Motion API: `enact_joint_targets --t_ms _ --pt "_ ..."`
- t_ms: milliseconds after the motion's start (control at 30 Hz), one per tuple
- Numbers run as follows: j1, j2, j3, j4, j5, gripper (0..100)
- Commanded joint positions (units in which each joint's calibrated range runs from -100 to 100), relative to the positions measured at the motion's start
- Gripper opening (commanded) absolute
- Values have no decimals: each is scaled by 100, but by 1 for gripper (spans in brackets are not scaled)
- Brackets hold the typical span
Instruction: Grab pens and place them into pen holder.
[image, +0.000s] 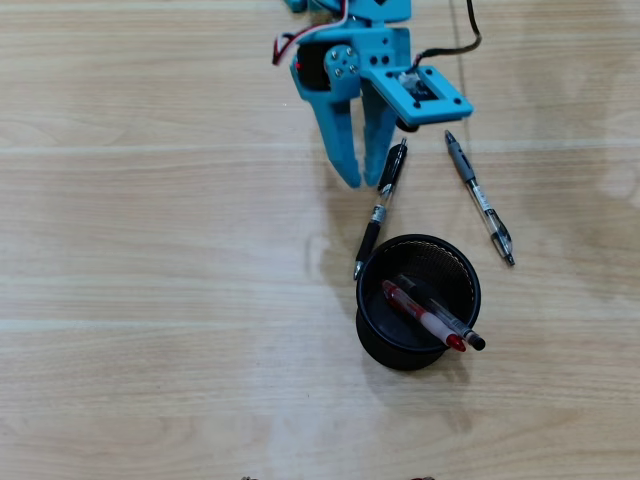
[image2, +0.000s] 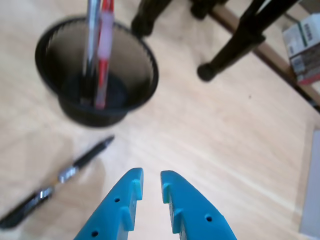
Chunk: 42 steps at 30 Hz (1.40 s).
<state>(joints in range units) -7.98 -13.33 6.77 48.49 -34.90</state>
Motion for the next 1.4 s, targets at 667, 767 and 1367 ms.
enact_joint_targets --t_ms 667,767,1367 --pt "-1154 1291 486 2254 -2067 14" --pt "-1154 1409 423 2108 -2077 25" --pt "-1226 2660 459 681 -2103 28"
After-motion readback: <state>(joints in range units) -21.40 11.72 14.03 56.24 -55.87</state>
